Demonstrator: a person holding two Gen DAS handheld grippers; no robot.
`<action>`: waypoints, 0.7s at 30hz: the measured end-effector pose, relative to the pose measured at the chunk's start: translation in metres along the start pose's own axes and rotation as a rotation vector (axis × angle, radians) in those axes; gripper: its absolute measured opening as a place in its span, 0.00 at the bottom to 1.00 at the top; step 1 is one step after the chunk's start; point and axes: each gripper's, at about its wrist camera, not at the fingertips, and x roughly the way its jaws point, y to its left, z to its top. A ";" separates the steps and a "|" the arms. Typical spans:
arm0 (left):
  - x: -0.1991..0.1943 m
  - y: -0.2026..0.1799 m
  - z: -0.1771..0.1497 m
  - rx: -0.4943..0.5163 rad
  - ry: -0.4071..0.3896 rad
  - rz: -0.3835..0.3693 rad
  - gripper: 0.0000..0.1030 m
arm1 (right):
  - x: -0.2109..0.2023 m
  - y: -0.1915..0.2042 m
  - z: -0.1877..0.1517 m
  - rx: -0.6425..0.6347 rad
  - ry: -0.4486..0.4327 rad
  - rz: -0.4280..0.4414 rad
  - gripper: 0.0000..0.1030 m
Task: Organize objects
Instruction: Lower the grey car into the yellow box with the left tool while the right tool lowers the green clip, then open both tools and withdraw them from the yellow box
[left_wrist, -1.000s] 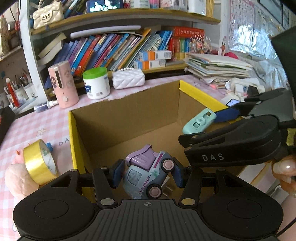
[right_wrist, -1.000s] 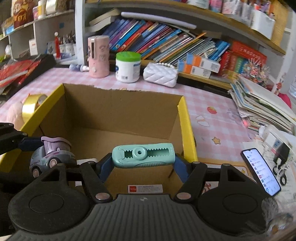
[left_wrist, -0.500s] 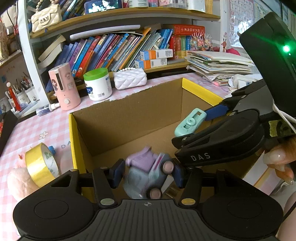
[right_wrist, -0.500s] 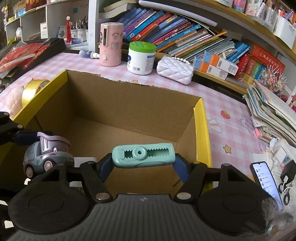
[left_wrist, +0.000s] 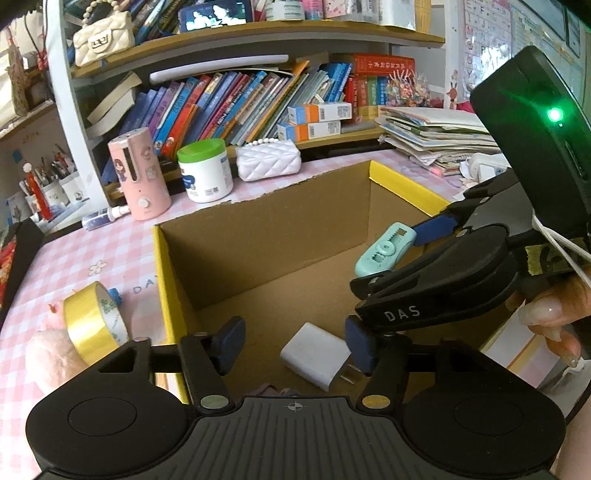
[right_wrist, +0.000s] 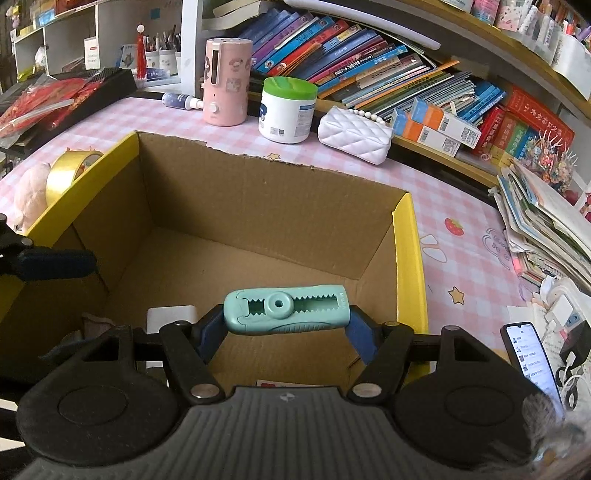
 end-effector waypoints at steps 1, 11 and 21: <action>-0.002 0.001 -0.001 -0.005 -0.002 0.002 0.65 | 0.000 0.000 0.000 0.002 -0.001 -0.002 0.65; -0.025 0.007 -0.004 -0.032 -0.054 0.019 0.84 | -0.026 0.001 -0.005 0.068 -0.060 -0.032 0.70; -0.066 0.016 -0.011 -0.081 -0.145 0.038 0.94 | -0.080 0.006 -0.022 0.212 -0.179 -0.138 0.86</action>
